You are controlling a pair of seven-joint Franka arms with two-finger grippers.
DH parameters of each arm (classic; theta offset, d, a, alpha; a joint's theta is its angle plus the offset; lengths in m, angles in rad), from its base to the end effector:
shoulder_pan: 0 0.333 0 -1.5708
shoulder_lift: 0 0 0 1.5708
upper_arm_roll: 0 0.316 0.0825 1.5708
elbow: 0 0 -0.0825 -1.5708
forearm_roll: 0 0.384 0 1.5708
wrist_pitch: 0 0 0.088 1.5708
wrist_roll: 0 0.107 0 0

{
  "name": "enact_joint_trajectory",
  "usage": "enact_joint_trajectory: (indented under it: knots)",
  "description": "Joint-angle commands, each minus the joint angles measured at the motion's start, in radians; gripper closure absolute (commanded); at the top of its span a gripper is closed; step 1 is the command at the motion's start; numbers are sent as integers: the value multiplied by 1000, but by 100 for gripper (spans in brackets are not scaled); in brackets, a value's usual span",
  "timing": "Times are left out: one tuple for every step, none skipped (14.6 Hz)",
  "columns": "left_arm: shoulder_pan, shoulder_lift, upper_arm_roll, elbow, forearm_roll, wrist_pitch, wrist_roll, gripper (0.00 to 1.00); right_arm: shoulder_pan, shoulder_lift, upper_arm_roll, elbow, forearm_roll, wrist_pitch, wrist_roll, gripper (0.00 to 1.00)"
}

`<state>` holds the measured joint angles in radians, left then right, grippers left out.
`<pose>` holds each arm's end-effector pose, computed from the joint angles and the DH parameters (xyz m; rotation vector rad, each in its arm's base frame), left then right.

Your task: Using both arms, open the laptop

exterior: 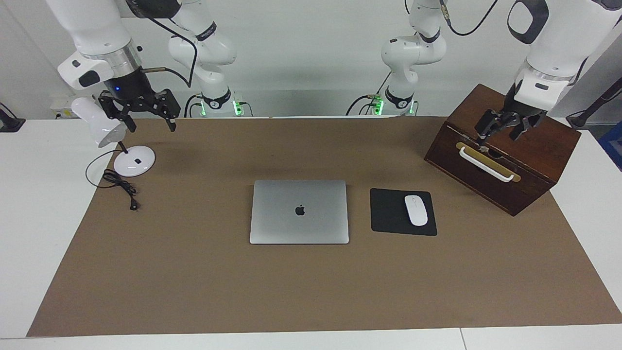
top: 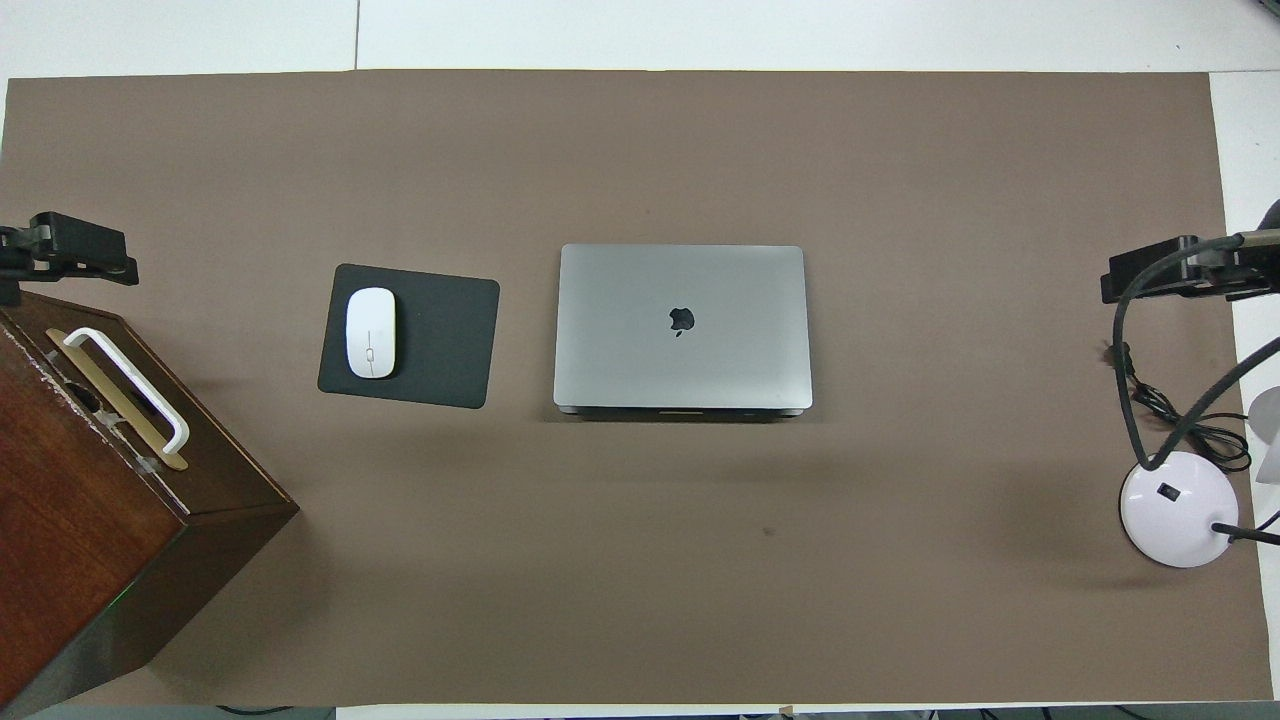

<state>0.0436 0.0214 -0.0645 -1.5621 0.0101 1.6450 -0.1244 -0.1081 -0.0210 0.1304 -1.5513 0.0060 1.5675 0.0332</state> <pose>0.5686 -0.0105 0.6234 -3.1317 -0.1616 -0.0973 0.5480 0.0137 0.6449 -3.1367 0.0169 -0.0579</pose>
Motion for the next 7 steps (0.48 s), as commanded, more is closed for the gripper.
enact_joint_trajectory:
  knots:
    - [15, -12, -9, -4, 2, 22, 0, 0, -19, -16, 8, -16, 22, 0, -29, 0]
    - [22, -14, -9, -6, -2, 22, -6, 0, -19, -16, 8, -16, 22, 0, -29, 0]
    - [24, -14, -6, -6, -12, 22, -20, 0, -19, -16, 8, -16, 22, 0, -29, 0]
    - [24, -14, -3, -10, -12, 22, -41, 0, -19, -16, 8, -16, 22, 0, -29, 0]
    - [24, -15, -1, -10, -12, 25, -60, 0, -19, -16, 8, -16, 22, 0, -29, 0]
    - [24, -15, -1, -13, -12, 22, -66, 4, -19, -16, 8, -16, 22, 0, -27, 0]
    - [22, -15, -4, -13, -12, 22, -73, 34, -19, -16, 8, -16, 22, 0, -26, 0]
